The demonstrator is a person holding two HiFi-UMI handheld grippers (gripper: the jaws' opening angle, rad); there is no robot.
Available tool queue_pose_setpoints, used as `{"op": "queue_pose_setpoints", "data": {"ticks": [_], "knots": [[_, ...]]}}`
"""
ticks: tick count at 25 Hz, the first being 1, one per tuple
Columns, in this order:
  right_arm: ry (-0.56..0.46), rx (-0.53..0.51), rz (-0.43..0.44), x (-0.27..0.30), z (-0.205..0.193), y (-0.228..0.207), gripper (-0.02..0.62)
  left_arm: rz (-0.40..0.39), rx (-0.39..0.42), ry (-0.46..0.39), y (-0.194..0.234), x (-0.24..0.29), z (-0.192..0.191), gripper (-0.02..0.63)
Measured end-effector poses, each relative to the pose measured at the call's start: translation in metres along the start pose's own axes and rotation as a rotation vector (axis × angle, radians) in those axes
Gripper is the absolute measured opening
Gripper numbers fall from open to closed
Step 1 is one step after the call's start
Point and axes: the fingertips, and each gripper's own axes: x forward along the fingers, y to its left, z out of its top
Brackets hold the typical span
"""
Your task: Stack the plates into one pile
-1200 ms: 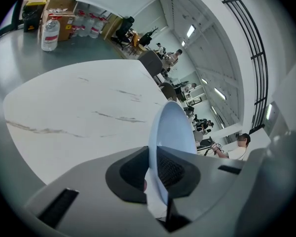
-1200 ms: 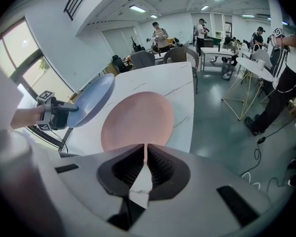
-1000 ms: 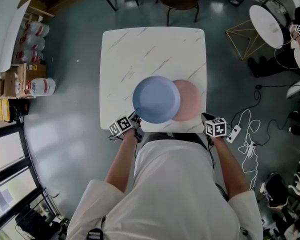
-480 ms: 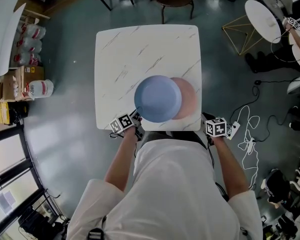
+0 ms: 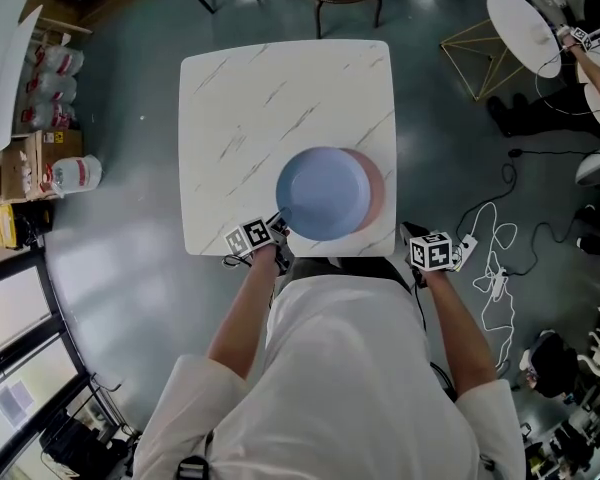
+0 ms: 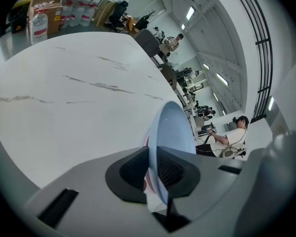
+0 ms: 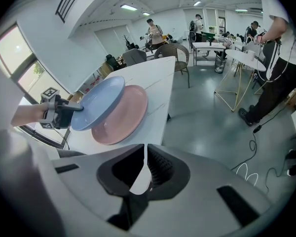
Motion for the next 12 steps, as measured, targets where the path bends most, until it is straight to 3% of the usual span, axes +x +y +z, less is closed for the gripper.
{"op": "queue_pose_setpoints", "data": {"ticks": [12], "knots": [[0.014,0.004,0.006,-0.004,-0.007,-0.014,0.037,0.045,0.023,0.039,-0.011,0.031,-0.023,0.037]]}}
